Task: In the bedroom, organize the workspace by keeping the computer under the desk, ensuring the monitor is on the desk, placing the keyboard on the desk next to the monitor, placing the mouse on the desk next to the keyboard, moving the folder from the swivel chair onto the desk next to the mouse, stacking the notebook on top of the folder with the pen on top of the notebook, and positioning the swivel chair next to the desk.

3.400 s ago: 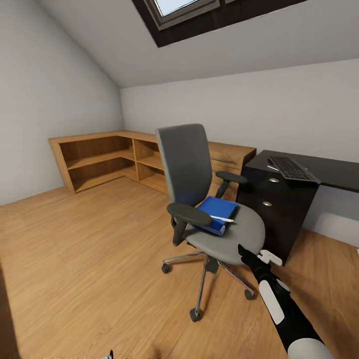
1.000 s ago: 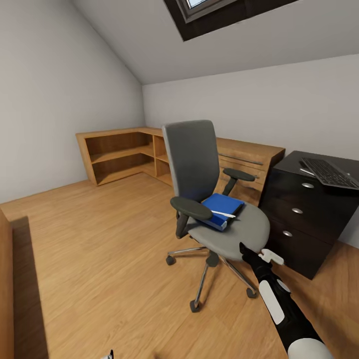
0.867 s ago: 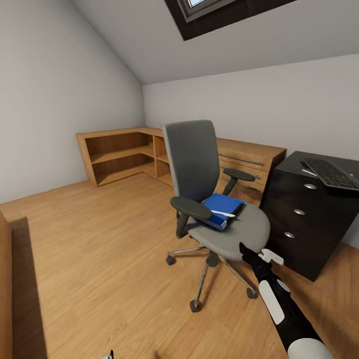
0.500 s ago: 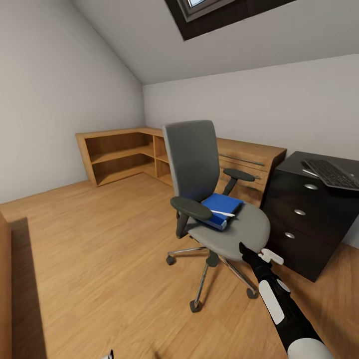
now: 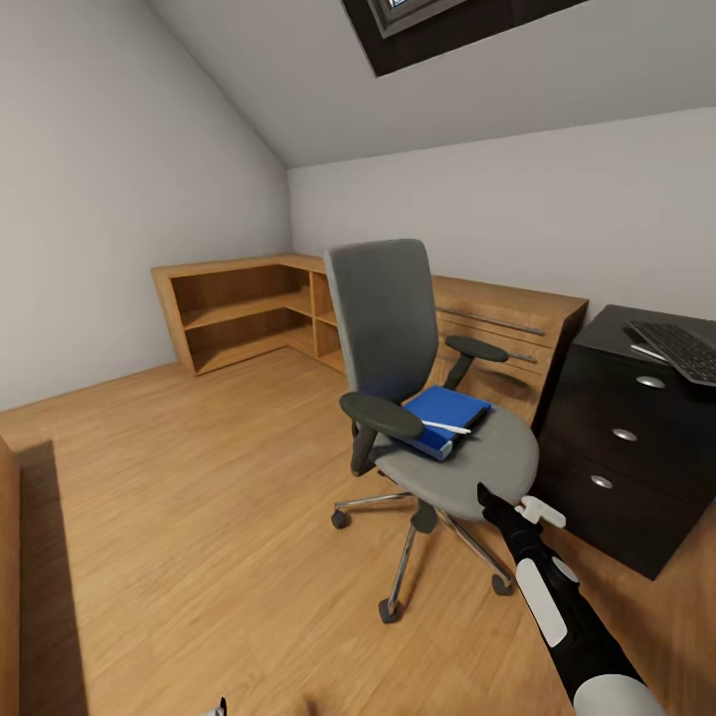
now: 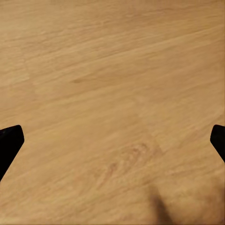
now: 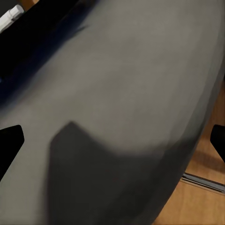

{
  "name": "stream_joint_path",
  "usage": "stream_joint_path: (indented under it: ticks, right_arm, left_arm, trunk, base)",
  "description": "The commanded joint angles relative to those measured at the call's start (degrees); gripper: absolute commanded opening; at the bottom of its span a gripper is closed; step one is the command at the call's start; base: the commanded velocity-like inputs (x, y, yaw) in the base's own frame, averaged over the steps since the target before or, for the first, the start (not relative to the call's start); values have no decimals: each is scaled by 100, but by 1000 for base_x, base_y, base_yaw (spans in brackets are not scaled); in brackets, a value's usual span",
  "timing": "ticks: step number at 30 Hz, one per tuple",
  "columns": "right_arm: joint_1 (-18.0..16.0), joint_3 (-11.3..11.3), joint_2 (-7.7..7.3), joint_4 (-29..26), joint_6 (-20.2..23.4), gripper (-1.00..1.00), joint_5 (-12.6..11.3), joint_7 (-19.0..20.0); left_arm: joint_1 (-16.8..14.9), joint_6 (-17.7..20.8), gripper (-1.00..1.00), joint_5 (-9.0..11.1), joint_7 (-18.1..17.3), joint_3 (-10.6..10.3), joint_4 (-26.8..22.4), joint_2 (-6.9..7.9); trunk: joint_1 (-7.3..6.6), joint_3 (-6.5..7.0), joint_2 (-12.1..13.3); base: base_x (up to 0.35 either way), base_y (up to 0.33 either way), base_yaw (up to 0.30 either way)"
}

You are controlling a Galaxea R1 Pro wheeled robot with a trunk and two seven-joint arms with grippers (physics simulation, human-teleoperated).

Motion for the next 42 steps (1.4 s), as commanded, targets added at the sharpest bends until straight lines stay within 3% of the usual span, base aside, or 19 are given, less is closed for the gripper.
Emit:
stream_joint_path:
  ticks: [1, 17, 42]
  right_arm:
    - [1, 14, -1, 405, -1, 100, -75, -11]
    - [1, 14, -1, 405, -1, 100, -77, -11]
    - [1, 14, 6, 414, -2, 100, -84, -3]
  left_arm:
    - [-3, -15, 100, 0, 10, 5, 3, -2]
    - [0, -7, 100, 1, 10, 5, 3, -2]
    - [-2, -6, 100, 4, 10, 14, 3, -2]
  trunk:
    - [0, -6, -1]
    - [0, -6, -1]
    - [0, -6, -1]
  base:
    - [16, 12, 0]
    - [2, -147, 0]
    - [62, -8, 0]
